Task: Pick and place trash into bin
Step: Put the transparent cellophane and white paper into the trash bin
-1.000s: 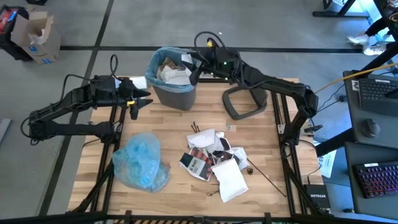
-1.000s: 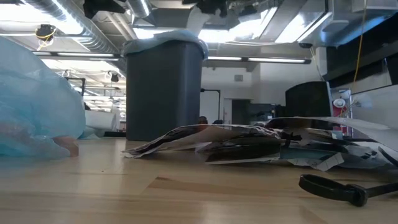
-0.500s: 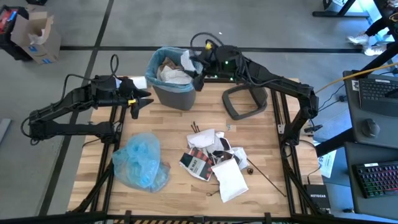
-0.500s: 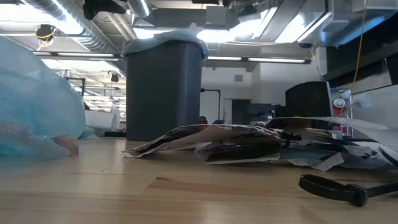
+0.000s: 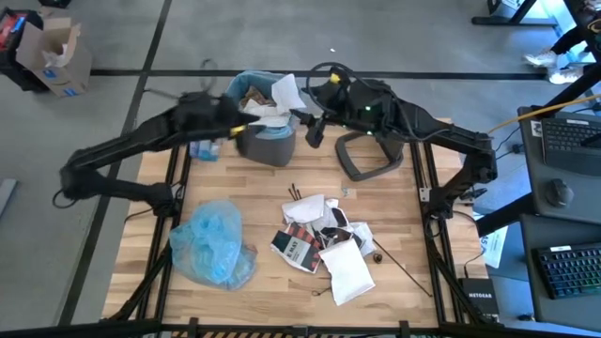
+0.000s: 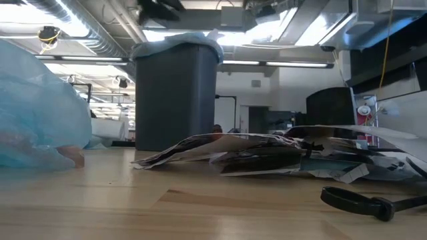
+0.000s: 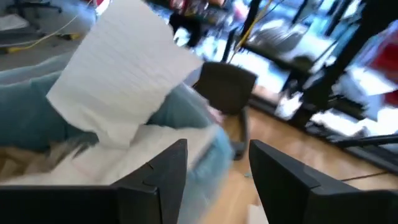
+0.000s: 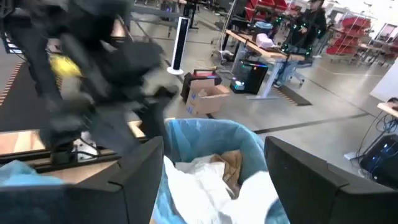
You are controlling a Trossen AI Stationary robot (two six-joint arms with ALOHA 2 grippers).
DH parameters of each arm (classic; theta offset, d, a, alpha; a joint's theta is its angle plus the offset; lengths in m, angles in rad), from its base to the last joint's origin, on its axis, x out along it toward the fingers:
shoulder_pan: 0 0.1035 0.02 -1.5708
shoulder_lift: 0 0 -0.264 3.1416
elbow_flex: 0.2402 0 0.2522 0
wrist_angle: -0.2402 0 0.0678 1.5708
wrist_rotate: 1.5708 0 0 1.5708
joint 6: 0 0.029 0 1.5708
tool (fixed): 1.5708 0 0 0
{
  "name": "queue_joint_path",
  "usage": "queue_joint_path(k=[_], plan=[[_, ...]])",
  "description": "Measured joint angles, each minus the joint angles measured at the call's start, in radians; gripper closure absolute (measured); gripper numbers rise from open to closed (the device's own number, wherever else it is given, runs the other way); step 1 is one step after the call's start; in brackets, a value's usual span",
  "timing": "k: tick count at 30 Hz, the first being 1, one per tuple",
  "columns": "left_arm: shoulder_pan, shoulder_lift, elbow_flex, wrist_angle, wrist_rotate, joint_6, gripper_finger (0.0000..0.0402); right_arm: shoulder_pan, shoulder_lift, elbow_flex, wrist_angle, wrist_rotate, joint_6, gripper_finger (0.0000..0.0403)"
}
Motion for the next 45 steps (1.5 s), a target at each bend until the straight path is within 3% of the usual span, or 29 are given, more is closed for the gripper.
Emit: queue_joint_path(k=[8,14,23,38,45], plan=[[0.097,0.268,0.219,-0.028,0.000,0.060,0.0235,0.000,-0.010,0.000,-0.184,-0.001,0.082,0.0134],[0.182,0.371,0.244,0.079,0.030,0.023,0.0235,0.033,-0.010,0.000,-0.218,0.016,0.074,0.0134],[0.205,0.508,0.232,-0.025,0.031,0.028,0.0235,0.038,-0.010,0.000,-0.268,0.018,0.046,0.0134],[0.204,0.558,0.068,-0.119,-0.041,0.031,0.0235,0.037,-0.010,0.000,-0.344,0.018,0.045,0.0134],[0.219,0.462,0.197,-0.180,-0.052,0.084,0.0235,0.037,-0.009,-0.001,-0.340,0.018,0.050,0.0134]])
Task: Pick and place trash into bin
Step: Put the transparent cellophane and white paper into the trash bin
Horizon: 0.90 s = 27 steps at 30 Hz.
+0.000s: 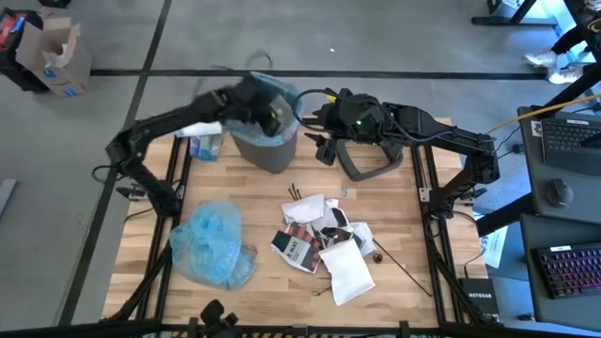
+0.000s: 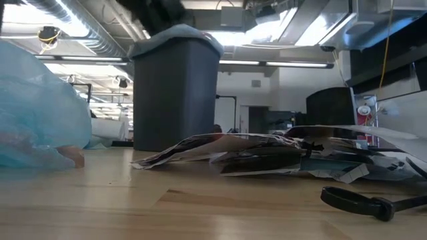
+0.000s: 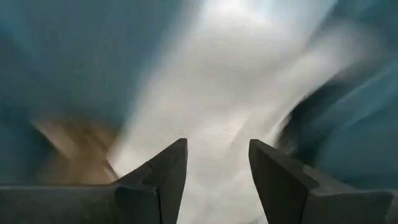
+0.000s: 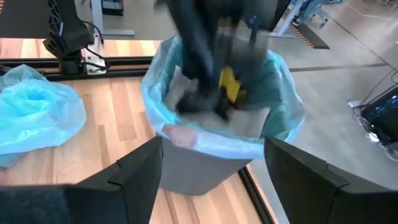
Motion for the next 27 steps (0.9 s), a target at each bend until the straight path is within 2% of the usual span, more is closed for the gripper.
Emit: queue_joint_path(k=[9,15,18,23,27], plan=[[-0.001,-0.196,0.104,-0.073,0.019,0.054,0.0235,0.023,0.000,0.000,-0.044,-0.001,0.075,0.0134],[-0.066,-0.336,0.100,-0.182,0.077,0.098,0.0235,0.124,-0.002,-0.021,-0.153,-0.073,0.127,0.0134],[-0.139,-0.401,0.089,-0.192,0.098,0.105,0.0235,0.165,-0.004,-0.107,-0.159,-0.078,0.164,0.0134],[-0.303,-0.483,-0.025,-0.176,0.097,0.034,0.0235,0.191,-0.020,-0.339,-0.141,-0.084,0.257,0.0134],[-0.420,-0.521,-0.158,-0.134,0.088,-0.032,0.0235,0.182,-0.064,-0.591,0.009,-0.165,0.353,0.0134]])
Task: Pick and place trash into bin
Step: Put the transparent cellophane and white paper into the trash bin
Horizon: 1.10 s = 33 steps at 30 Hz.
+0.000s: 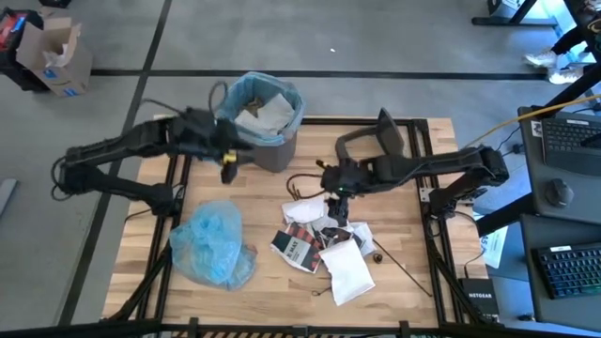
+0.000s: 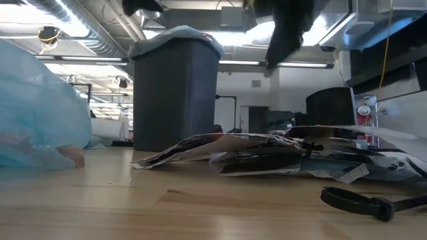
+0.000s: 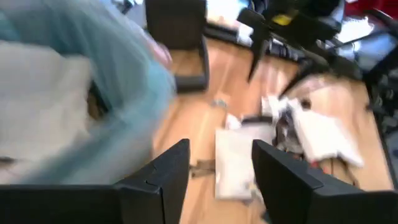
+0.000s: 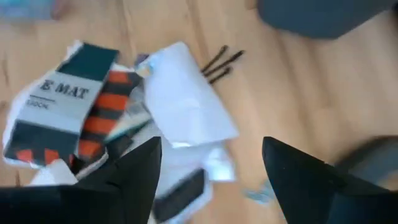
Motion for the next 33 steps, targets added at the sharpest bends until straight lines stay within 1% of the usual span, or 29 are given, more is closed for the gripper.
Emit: queue_joint_path(k=[5,8,9,11,13,15,19,21,24,30,33], plan=[[-0.103,-0.007,-0.170,0.053,-0.019,-0.088,0.0235,-0.024,-0.085,-0.321,0.409,-0.108,0.208,0.0134],[-0.147,0.003,-0.267,0.102,-0.060,-0.190,0.0235,-0.041,-0.083,-0.479,0.639,-0.184,0.395,0.0134],[-0.161,0.003,-0.297,0.125,-0.075,-0.221,0.0235,-0.042,-0.076,-0.521,0.710,-0.210,0.452,0.0134],[-0.190,0.000,-0.354,0.195,-0.099,-0.265,0.0235,-0.041,-0.051,-0.582,0.858,-0.230,0.537,0.0134],[-0.216,0.006,-0.414,0.261,-0.107,-0.295,0.0235,-0.039,-0.025,-0.627,0.904,-0.227,0.597,0.0134],[-0.241,0.021,-0.465,0.355,-0.106,-0.308,0.0235,-0.039,-0.001,-0.641,0.935,-0.219,0.643,0.0134],[-0.283,0.096,-0.538,0.521,-0.124,-0.309,0.0235,-0.039,0.041,-0.647,0.935,-0.220,0.661,0.0134],[-0.297,0.152,-0.554,0.569,-0.153,-0.307,0.0235,-0.039,0.052,-0.648,0.938,-0.214,0.661,0.0134],[-0.308,0.243,-0.555,0.628,-0.177,-0.264,0.0235,-0.039,0.059,-0.646,0.956,-0.176,0.653,0.0134],[-0.309,0.428,-0.555,0.767,-0.184,-0.262,0.0235,-0.039,0.060,-0.646,0.970,-0.146,0.612,0.0134],[-0.302,0.522,-0.556,0.834,-0.191,-0.260,0.0235,-0.039,0.069,-0.646,0.980,-0.110,0.612,0.0134]])
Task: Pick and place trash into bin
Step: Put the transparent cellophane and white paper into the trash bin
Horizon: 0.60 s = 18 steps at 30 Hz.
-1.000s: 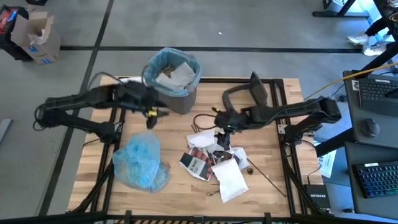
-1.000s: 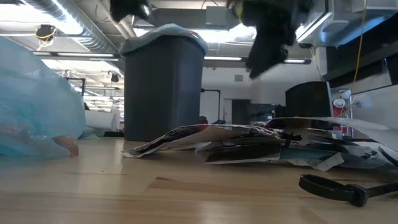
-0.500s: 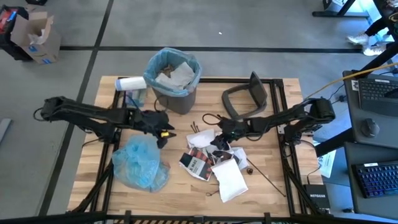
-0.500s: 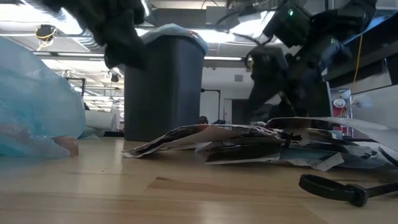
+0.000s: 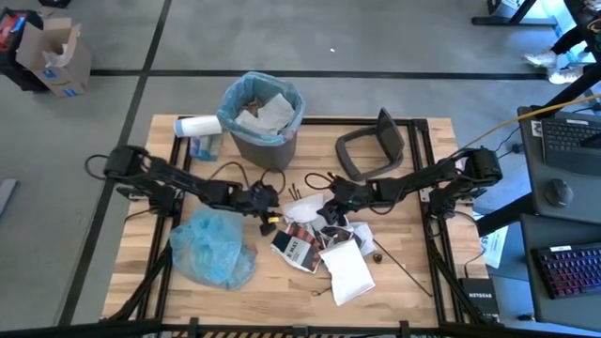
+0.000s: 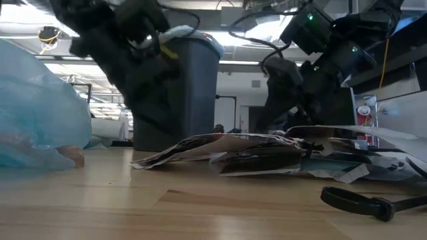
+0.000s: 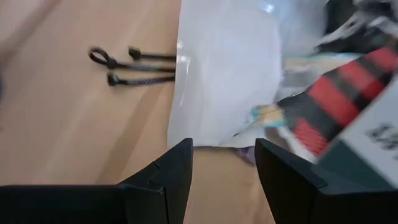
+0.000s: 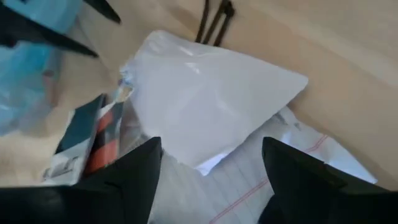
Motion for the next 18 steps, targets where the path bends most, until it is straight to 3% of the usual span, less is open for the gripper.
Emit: queue_joint_path(k=[8,15,18], plan=[[0.023,0.190,0.003,0.195,-0.013,0.056,0.0235,0.000,0.098,0.000,0.087,0.017,-0.001,0.0134],[0.023,0.246,0.004,0.319,-0.012,0.082,0.0235,0.000,0.126,0.005,0.232,-0.022,-0.069,0.0135],[0.021,0.246,0.003,0.320,-0.012,0.082,0.0235,0.000,0.126,0.006,0.247,-0.030,-0.095,0.0155]])
